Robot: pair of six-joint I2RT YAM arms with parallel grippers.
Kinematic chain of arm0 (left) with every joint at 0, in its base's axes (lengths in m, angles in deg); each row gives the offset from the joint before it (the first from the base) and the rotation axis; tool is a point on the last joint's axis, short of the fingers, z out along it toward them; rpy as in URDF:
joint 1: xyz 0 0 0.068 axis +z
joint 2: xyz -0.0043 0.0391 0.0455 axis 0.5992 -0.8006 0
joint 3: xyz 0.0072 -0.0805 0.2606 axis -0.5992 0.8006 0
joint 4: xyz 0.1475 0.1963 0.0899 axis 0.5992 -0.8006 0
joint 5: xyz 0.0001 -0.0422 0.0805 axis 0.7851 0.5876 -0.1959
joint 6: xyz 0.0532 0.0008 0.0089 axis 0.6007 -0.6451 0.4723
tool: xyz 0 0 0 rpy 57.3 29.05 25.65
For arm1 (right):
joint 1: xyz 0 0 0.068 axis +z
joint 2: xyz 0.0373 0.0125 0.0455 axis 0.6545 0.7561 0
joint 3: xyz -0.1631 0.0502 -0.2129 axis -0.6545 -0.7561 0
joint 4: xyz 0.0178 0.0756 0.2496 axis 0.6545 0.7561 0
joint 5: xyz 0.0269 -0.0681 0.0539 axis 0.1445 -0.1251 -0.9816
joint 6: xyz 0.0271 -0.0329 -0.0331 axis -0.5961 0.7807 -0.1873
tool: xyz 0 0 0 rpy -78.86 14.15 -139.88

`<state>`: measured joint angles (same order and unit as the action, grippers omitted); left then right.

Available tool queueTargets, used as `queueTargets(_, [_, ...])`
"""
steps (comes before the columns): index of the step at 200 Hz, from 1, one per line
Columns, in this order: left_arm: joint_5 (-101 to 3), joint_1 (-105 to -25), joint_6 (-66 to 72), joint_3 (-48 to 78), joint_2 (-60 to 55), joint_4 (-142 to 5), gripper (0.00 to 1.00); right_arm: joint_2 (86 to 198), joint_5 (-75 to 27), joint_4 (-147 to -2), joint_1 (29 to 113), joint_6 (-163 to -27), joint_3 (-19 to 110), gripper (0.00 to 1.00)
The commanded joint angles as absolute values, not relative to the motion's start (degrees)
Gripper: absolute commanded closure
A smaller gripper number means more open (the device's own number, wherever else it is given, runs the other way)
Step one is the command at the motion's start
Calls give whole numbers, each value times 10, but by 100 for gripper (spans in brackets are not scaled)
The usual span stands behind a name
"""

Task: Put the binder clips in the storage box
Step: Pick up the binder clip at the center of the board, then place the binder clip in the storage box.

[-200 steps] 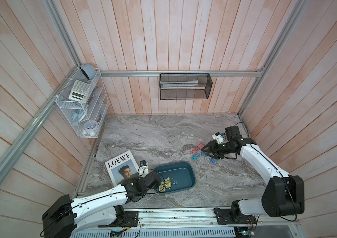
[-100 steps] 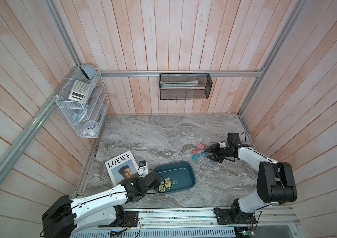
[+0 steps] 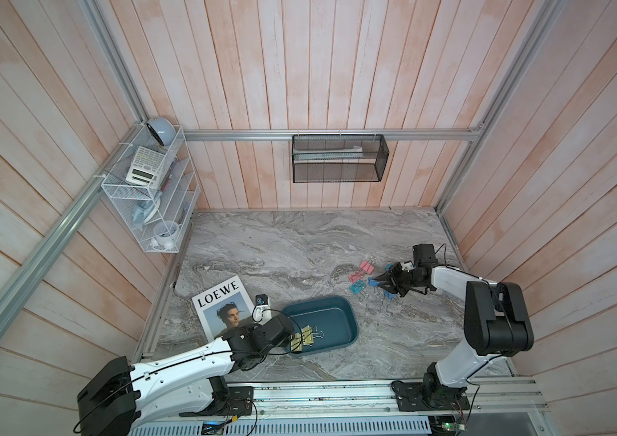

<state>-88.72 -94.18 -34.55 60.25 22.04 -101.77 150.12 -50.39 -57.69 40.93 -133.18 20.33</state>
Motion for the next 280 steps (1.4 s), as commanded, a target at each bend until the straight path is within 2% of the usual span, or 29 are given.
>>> queueTargets(1, [-893, -939, -348, 592, 215, -1019, 19, 1514, -501, -586, 404, -1326, 217, 78])
queueTargets(29, [-891, -939, -348, 589, 209, -1018, 19, 1516, -504, -592, 403, -1325, 213, 88])
queueTargets(51, [-891, -939, -347, 588, 206, -1017, 19, 1515, -509, -592, 403, -1323, 215, 100])
queueTargets(110, [-890, -939, -345, 586, 202, -1014, 19, 1460, -530, -539, 397, -1287, 231, 100])
queueTargets(140, [-887, -939, -346, 587, 197, -1008, 19, 1401, -564, -438, 410, -1214, 274, 100])
queueTargets(171, [-886, -939, -346, 588, 194, -1005, 19, 1355, -583, -314, 491, -1118, 335, 100])
queueTargets(219, [-888, -939, -344, 587, 197, -1009, 19, 1372, -574, -220, 695, -1044, 398, 100])
queueTargets(280, [-884, -939, -344, 591, 195, -1004, 18, 1438, -567, -178, 761, -963, 353, 100])
